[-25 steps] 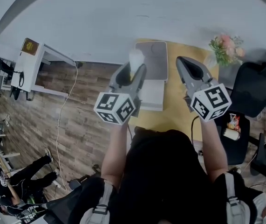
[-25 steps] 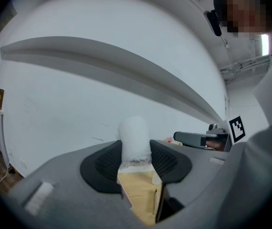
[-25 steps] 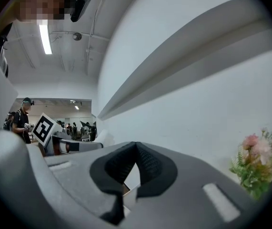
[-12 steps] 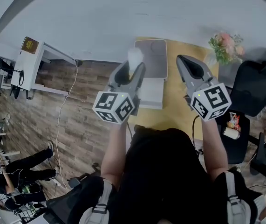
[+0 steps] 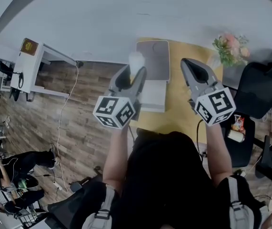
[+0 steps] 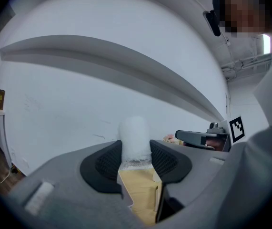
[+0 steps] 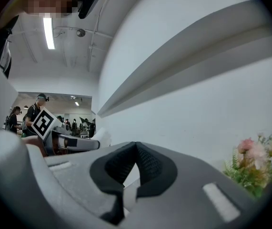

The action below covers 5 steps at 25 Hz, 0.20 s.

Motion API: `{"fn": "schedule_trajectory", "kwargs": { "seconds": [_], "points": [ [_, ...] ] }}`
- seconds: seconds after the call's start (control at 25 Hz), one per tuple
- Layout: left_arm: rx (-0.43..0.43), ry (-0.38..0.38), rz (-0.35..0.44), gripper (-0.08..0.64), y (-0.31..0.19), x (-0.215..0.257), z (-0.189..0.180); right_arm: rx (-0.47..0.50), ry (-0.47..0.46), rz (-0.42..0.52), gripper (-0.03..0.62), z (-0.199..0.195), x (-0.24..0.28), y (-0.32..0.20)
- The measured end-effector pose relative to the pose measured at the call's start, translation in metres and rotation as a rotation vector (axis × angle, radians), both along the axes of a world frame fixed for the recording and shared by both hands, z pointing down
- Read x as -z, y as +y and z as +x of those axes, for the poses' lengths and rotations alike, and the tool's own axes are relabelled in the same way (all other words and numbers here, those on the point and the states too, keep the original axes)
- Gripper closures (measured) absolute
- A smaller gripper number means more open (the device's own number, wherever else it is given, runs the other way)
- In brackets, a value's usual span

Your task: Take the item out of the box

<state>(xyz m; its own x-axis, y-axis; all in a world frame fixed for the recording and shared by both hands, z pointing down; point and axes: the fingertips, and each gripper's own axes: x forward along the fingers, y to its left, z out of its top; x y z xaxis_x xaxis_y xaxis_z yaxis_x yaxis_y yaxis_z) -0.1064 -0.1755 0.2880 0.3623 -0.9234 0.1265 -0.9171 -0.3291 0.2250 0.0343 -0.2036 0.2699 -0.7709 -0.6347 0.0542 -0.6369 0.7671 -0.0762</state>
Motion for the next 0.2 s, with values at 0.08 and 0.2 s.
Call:
{"fn": "schedule_trajectory", "kwargs": {
  "seconds": [0.08,0.2],
  "points": [
    [0.001,-0.003,0.000,0.371,-0.0013,0.0002,-0.0005,-0.004,-0.003,-0.001,0.592,0.0010,0.0002,-0.0013],
    [0.002,-0.008,-0.002,0.371,-0.0036,0.0003,-0.0009,-0.008,-0.006,0.004,0.592,0.0011,0.0022,-0.0033]
  ]
}}
